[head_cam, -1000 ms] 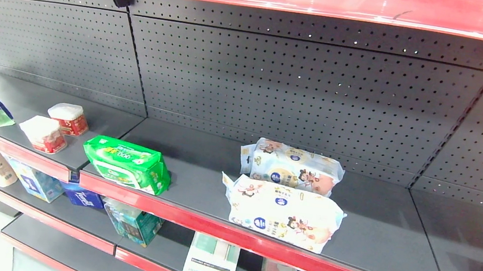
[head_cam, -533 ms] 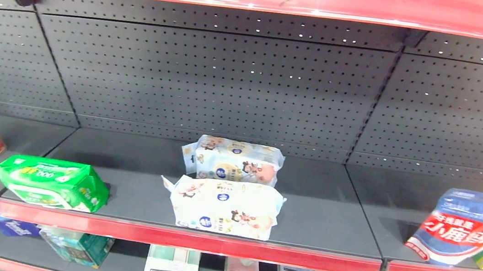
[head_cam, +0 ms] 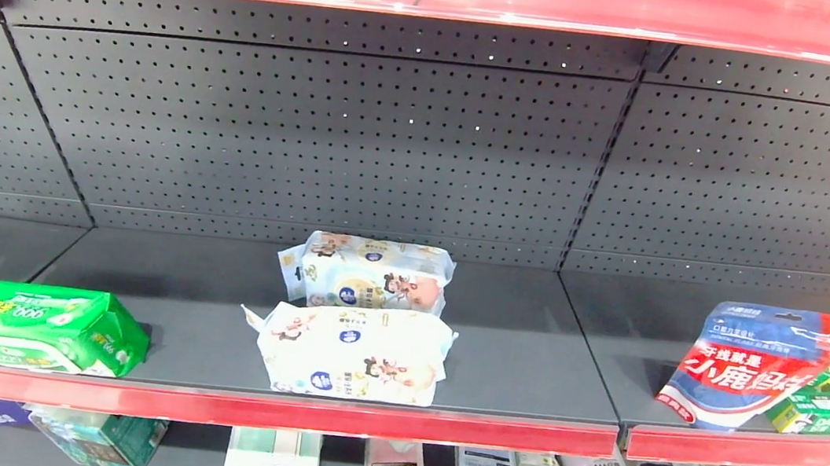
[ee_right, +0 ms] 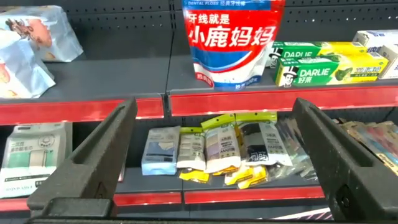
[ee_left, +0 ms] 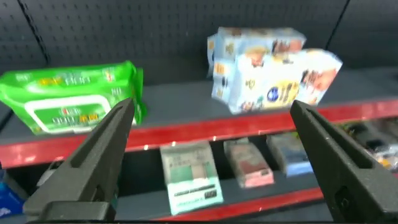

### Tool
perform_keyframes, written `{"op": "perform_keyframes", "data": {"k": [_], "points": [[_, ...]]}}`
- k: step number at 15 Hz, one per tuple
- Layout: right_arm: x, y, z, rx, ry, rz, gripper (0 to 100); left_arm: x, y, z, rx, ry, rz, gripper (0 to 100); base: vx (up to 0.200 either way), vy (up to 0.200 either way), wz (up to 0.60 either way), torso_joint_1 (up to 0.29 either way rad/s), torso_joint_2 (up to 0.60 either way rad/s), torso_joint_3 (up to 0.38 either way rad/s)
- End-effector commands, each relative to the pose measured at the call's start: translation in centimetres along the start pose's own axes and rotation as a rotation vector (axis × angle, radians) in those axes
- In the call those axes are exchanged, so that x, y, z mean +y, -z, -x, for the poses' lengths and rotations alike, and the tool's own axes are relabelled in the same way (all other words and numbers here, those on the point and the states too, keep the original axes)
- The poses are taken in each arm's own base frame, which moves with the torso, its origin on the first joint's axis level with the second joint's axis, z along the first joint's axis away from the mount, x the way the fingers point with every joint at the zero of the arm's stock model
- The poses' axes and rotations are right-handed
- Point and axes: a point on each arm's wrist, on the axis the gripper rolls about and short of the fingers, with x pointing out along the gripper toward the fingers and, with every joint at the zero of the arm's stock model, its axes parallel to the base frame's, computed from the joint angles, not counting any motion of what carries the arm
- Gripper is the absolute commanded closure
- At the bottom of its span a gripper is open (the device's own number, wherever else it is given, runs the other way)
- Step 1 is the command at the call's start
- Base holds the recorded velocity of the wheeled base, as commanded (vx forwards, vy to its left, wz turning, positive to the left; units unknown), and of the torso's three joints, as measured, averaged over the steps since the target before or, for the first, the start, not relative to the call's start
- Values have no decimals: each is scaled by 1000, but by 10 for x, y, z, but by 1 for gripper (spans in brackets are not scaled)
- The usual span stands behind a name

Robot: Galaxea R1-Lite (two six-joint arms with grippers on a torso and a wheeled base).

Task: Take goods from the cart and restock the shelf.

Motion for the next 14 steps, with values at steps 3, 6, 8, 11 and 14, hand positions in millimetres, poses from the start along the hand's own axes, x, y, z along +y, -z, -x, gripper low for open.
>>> {"op": "perform_keyframes", "data": {"k": [3, 6, 8, 11, 14], "points": [[0, 0, 0, 1, -1, 0, 0, 18, -130, -105, 172, -319, 115, 0, 0, 0, 0, 0, 0, 0], [0, 0, 0, 1, -1, 0, 0, 28, -93, -134, 399, -432, 38, 0, 0, 0, 0, 0, 0, 0], [0, 0, 0, 1, 0, 0, 0, 33, -77, -153, 513, -442, 37, 0, 0, 0, 0, 0, 0, 0], [0, 0, 0, 1, -1, 0, 0, 40, -54, -182, 666, -446, 34, 0, 0, 0, 0, 0, 0, 0], [0, 0, 0, 1, -1, 0, 0, 46, -34, -204, 754, -448, 34, 0, 0, 0, 0, 0, 0, 0]]}}
